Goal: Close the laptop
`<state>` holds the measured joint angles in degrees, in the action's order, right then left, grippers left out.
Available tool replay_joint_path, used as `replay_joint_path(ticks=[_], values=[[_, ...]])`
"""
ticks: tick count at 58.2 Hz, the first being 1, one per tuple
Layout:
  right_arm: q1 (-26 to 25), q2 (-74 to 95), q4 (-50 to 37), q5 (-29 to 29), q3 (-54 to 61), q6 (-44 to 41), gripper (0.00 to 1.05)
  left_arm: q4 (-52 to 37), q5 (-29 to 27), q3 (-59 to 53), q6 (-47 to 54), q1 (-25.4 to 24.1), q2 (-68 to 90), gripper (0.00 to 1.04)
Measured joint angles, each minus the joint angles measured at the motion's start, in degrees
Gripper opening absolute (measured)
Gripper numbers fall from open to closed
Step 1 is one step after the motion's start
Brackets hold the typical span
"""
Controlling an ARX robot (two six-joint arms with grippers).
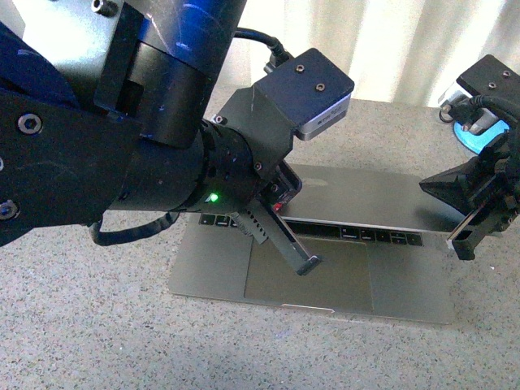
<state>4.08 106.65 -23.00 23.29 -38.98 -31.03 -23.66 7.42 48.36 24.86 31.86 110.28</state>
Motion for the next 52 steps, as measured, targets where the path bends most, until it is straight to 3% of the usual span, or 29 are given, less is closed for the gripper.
replay_joint_path(ticks=[52], values=[[0.2, 1.0, -1.7, -0.2, 2.8, 0.1, 0.01, -3.1, 2.8, -2.4, -4.2, -0.5, 1.6, 0.04]])
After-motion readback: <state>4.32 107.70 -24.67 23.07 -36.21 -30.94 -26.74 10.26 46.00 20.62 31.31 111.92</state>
